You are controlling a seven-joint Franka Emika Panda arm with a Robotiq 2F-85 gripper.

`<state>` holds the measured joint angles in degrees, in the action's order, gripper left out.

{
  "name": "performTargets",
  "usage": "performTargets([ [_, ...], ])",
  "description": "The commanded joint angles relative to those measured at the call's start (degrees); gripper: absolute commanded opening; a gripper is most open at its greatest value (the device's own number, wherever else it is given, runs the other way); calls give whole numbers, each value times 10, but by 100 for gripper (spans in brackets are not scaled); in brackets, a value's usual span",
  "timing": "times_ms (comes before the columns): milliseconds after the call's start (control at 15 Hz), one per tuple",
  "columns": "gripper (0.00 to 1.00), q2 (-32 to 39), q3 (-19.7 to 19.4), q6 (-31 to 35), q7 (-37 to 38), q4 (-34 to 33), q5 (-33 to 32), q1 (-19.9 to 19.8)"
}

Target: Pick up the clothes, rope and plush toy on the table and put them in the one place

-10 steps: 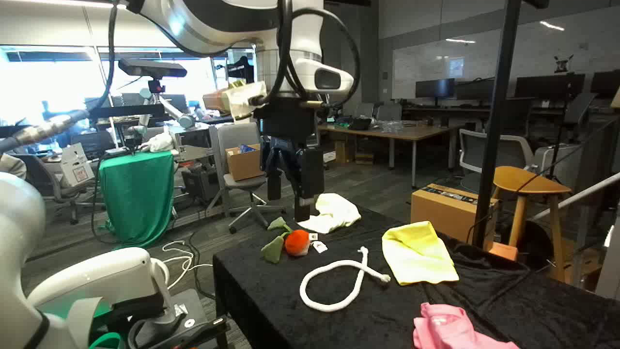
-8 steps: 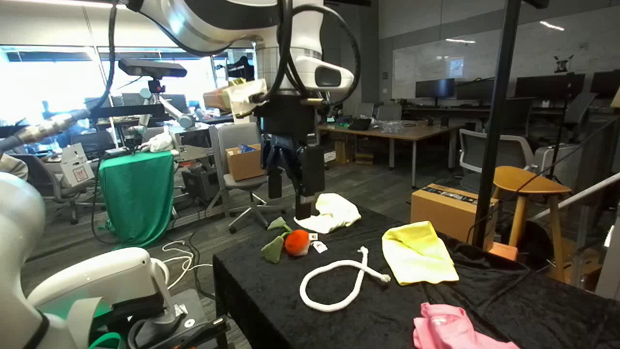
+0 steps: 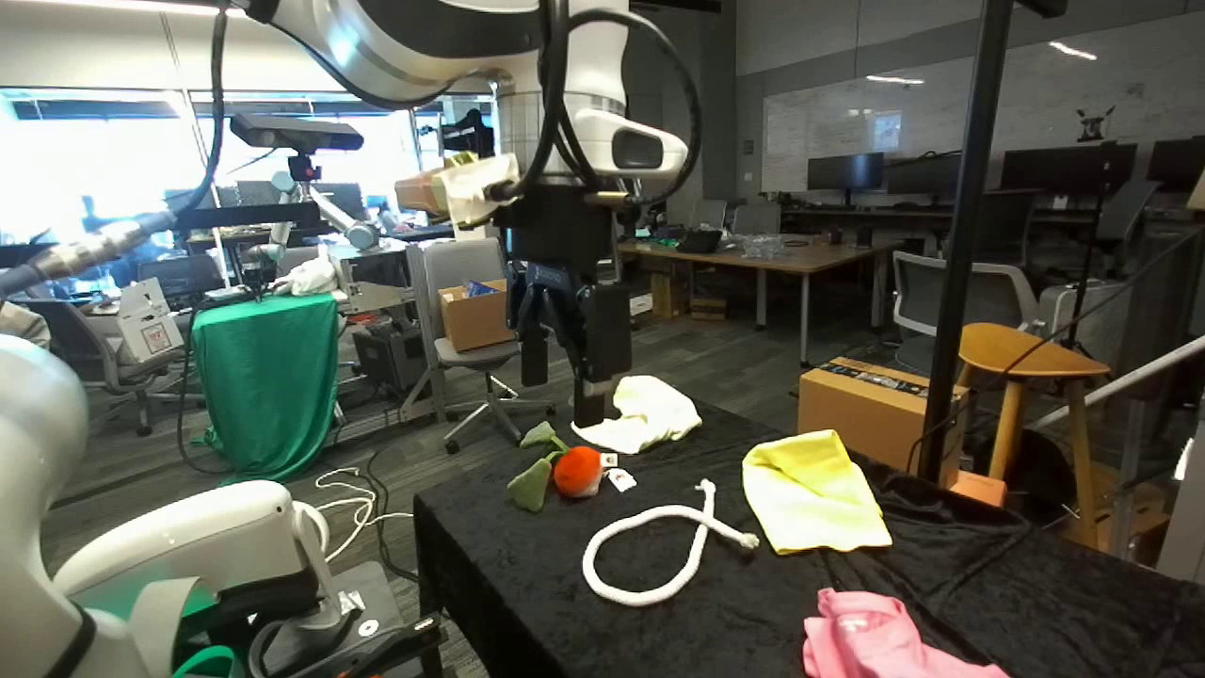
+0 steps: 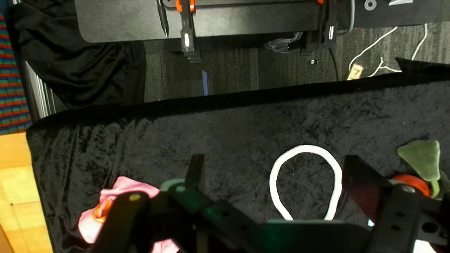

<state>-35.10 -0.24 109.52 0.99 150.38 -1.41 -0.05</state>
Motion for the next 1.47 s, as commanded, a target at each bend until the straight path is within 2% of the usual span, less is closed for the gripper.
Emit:
performTargets([
  [0,100,26,10,-1,3,-23,-8,0],
  [533,100,166,76,-8,9,-153,-49,34],
  [933,100,306,132,41,44,-226,-81,79],
  [1400,100,439,140,104,40,-282,-87,123],
])
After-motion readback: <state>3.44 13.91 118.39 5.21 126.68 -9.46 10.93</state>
